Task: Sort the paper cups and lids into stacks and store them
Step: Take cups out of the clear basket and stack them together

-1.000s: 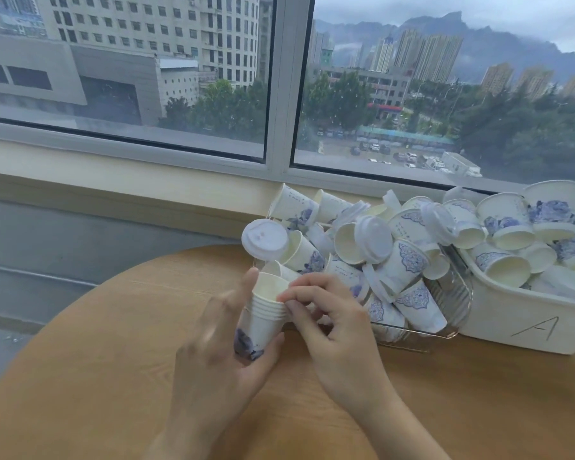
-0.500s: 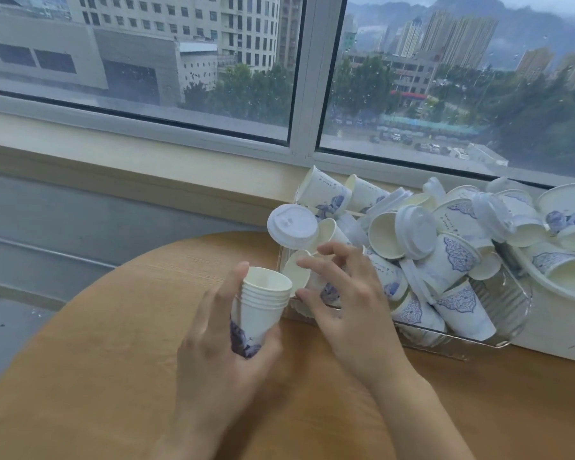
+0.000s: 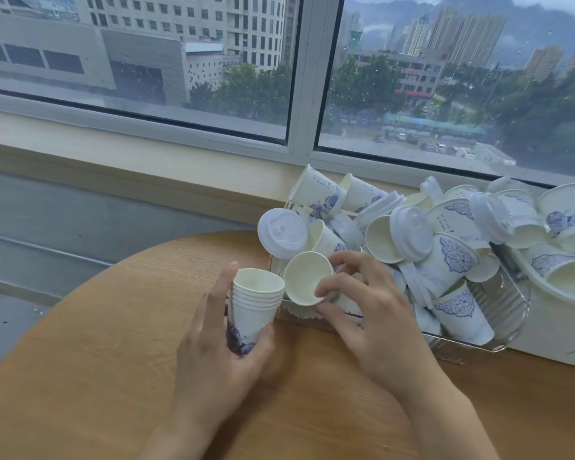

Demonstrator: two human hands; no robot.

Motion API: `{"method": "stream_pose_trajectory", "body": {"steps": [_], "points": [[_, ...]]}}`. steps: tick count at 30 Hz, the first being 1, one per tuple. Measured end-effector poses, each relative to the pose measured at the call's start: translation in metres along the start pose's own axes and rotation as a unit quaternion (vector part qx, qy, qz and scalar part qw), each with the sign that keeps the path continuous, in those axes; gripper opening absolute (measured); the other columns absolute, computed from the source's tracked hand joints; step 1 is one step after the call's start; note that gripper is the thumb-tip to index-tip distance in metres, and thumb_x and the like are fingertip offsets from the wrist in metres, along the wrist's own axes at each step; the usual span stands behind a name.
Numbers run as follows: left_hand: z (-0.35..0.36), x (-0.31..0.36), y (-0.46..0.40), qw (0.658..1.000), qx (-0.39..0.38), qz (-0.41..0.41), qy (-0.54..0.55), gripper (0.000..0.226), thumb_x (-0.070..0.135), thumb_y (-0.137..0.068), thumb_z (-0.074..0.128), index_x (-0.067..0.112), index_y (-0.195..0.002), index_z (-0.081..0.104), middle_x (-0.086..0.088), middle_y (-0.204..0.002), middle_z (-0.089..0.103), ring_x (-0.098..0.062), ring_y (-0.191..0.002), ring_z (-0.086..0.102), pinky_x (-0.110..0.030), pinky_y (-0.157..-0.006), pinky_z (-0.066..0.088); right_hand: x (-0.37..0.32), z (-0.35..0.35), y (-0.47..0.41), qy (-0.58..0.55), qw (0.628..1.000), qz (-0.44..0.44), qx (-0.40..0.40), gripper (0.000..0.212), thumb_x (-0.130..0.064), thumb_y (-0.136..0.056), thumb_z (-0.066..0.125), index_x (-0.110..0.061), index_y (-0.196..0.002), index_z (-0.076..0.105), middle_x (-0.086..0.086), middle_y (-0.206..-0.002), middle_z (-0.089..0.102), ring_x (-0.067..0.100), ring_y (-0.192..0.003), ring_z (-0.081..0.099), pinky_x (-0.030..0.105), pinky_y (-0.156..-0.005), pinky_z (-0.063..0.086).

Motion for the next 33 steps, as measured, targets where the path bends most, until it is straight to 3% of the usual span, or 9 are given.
{"method": "stream_pose_trajectory", "body": {"steps": [8,12,15,18,22,26,29,33], "points": [[0.001,0.001,0.001,1.000,-0.013,-0.012,-0.009,0.095,0.036,-0.071,0.083,0.050,-0.153,0.037,0.023,-0.112,0.060,-0.011,-0.088,0.061,-0.036,-0.071,0.058,0.008,-0.019,-0.001,-0.156,0.982,0.106,0.019,0.014,-0.023,-0.088,0.082,-0.031,-0.094,0.072,-0.014,-0.129,0.064,0.015,-0.120,0.062,0.020,-0.089,0.045],[0.003,0.000,0.003,0.999,-0.039,0.000,-0.033,0.103,0.025,-0.069,0.091,0.051,-0.153,0.037,0.025,-0.109,0.057,-0.009,-0.081,0.061,-0.021,-0.066,0.051,0.019,-0.020,0.003,-0.242,0.958,0.146,0.053,0.015,-0.034,-0.085,0.077,-0.025,-0.096,0.072,-0.014,-0.127,0.066,0.020,-0.098,0.065,0.034,-0.087,0.049],[0.004,0.002,0.004,0.998,-0.049,0.014,-0.031,0.098,0.036,-0.068,0.082,0.052,-0.153,0.036,0.020,-0.105,0.061,-0.009,-0.073,0.063,-0.029,-0.064,0.056,0.021,-0.020,0.003,-0.319,0.930,0.169,0.070,0.015,-0.035,-0.091,0.077,-0.024,-0.097,0.070,-0.011,-0.127,0.067,0.028,-0.091,0.061,0.038,-0.083,0.052],[0.004,0.004,0.005,0.997,-0.064,0.027,-0.030,0.097,0.039,-0.068,0.080,0.050,-0.153,0.037,0.017,-0.106,0.063,-0.008,-0.074,0.064,-0.032,-0.064,0.058,0.020,-0.020,0.003,-0.371,0.911,0.168,0.069,0.020,-0.037,-0.089,0.079,-0.022,-0.099,0.070,-0.005,-0.128,0.068,0.030,-0.093,0.060,0.051,-0.088,0.052],[0.003,0.009,0.006,0.996,-0.071,0.046,-0.040,0.096,0.040,-0.067,0.079,0.051,-0.153,0.037,0.018,-0.103,0.063,-0.005,-0.072,0.062,-0.020,-0.064,0.052,0.017,-0.019,0.003,-0.381,0.910,0.163,0.023,0.012,-0.024,-0.088,0.080,-0.022,-0.097,0.072,-0.002,-0.127,0.069,0.029,-0.093,0.063,0.052,-0.088,0.052],[0.003,0.009,0.006,0.995,-0.070,0.055,-0.037,0.095,0.041,-0.067,0.079,0.048,-0.153,0.039,0.018,-0.107,0.063,-0.004,-0.074,0.064,-0.026,-0.062,0.056,0.012,-0.014,0.004,-0.357,0.921,0.153,-0.026,0.010,-0.022,-0.088,0.076,-0.023,-0.096,0.071,-0.004,-0.113,0.070,0.010,-0.083,0.058,0.043,-0.079,0.049],[0.003,0.009,0.006,0.995,-0.074,0.056,-0.033,0.095,0.044,-0.068,0.076,0.049,-0.154,0.037,0.017,-0.106,0.063,-0.003,-0.070,0.063,-0.025,-0.061,0.056,0.008,-0.009,0.004,-0.340,0.927,0.152,-0.045,0.017,-0.029,-0.089,0.076,-0.021,-0.102,0.071,-0.004,-0.106,0.070,0.009,-0.083,0.058,0.052,-0.084,0.052],[0.003,0.009,0.006,0.994,-0.085,0.060,-0.030,0.096,0.041,-0.068,0.079,0.047,-0.155,0.037,0.018,-0.110,0.062,-0.005,-0.073,0.066,-0.031,-0.061,0.058,0.005,-0.003,0.004,-0.322,0.931,0.165,-0.054,0.028,-0.047,-0.086,0.074,-0.026,-0.104,0.072,-0.002,-0.101,0.071,0.009,-0.082,0.058,0.048,-0.089,0.054]]}}
Point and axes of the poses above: each hand's wrist, its own y-axis away from the middle knuckle, its own z-axis out of the palm, x = y × z, the point moved 1 cm from there along -y, towards the middle knuckle
